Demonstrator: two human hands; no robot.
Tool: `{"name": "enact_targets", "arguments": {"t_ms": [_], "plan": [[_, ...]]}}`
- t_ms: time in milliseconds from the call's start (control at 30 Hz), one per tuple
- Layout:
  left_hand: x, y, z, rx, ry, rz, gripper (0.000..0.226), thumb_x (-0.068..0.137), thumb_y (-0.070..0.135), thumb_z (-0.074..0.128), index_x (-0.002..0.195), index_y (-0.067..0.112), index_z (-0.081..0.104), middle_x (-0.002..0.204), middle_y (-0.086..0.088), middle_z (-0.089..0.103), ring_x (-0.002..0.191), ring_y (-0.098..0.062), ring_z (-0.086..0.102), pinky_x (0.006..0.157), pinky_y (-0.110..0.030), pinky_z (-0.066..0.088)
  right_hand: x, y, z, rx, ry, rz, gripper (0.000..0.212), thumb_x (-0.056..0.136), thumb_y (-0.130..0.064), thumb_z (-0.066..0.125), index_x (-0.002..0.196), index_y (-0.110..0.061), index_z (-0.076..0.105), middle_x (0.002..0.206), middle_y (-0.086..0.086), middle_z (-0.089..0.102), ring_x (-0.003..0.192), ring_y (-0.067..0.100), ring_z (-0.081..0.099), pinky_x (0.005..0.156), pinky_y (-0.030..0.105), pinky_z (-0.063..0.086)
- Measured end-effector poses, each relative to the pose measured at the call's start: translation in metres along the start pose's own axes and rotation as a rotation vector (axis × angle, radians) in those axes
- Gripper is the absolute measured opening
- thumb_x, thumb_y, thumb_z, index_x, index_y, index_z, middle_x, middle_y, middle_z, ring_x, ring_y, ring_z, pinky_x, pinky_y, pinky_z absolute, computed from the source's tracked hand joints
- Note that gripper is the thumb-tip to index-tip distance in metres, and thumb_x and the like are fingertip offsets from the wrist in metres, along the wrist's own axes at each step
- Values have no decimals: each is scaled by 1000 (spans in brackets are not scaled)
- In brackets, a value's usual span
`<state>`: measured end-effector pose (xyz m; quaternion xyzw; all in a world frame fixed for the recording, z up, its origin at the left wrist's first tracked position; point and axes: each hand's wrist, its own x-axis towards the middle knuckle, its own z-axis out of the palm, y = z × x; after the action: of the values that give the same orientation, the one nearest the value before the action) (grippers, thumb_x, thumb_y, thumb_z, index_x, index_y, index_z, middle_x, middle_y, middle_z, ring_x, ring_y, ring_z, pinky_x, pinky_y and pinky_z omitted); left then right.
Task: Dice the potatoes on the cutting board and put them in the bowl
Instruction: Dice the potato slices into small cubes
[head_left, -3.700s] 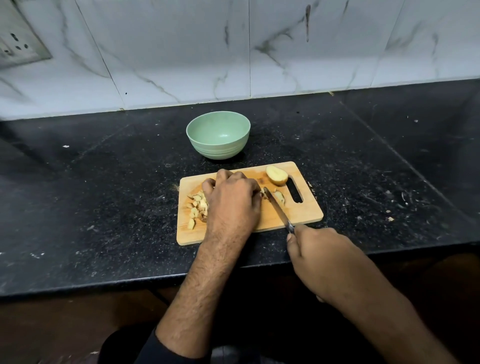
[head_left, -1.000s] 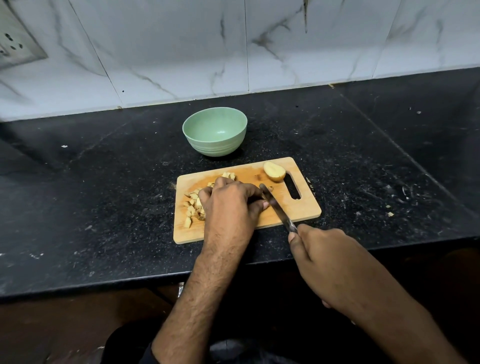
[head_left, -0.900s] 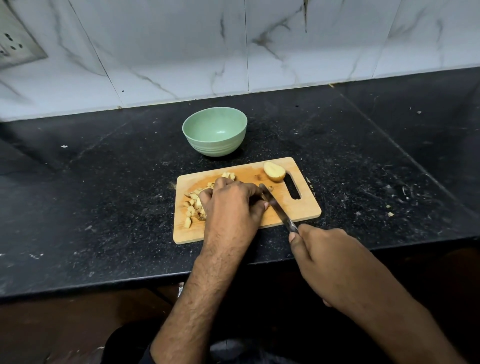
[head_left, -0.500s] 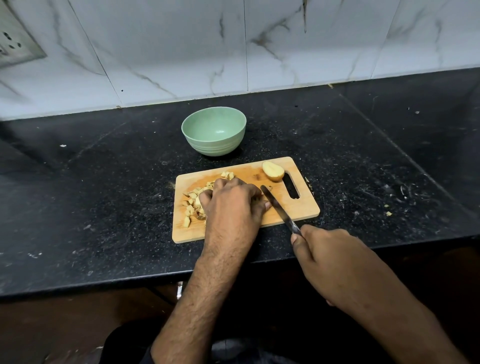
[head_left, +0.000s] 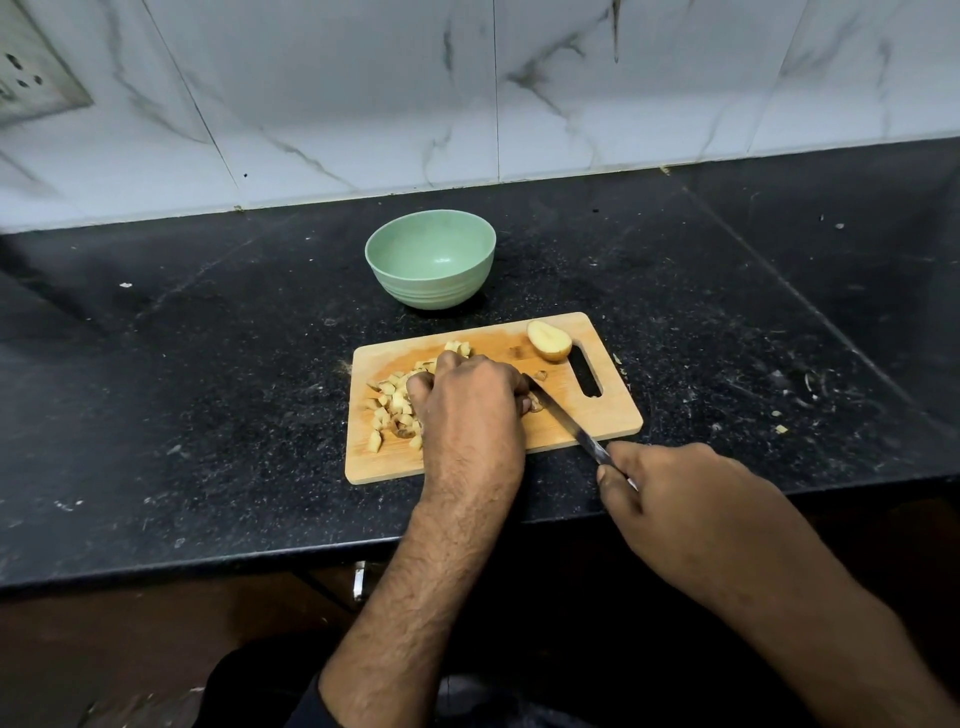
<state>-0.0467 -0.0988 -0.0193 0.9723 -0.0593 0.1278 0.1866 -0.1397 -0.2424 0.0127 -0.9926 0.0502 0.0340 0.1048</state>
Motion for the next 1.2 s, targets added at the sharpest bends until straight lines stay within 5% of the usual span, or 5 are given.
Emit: {"name": "enact_targets", "arguments": {"t_ms": [233,500,667,1000,1200], "plan": [[2,1,-2,-20,-30,-18,13,91,33,69,102,34,76,102,10,68,109,-15,42,85,-35,19,1,1,1,-13,33,-18,24,103,-48,30,90,-34,45,69,-10,49,56,4,36,48,19,23],[6,4,-1,-28,-32,-53,8,90,28,70,94,31,76,97,8,69,113,-15,42,89,-37,20,20,-7,10,11,-10,-61,26,105,-45,27,97,-31,49,71,-8,46,64,14,44,58,32,34],[6,4,-1,-46,-44,-82,7,90,29,71,94,30,76,96,9,70,117,-16,43,88,-37,20,19,-2,10,33,-60,-73,28,106,-43,26,101,-31,51,71,-8,48,59,6,41,58,32,35],[2,1,1,-50,-4,-91,12,87,37,73,95,30,77,95,9,68,110,-14,43,83,-34,16,-23,6,5,48,-62,-5,29,104,-48,26,84,-33,41,69,-7,53,57,4,47,48,17,27],[0,-2,2,-81,2,-88,11,87,38,72,93,30,77,97,9,69,108,-14,42,84,-34,18,-17,0,-2,83,33,-24,31,103,-49,26,89,-28,44,69,-5,51,62,7,48,54,29,36]]}}
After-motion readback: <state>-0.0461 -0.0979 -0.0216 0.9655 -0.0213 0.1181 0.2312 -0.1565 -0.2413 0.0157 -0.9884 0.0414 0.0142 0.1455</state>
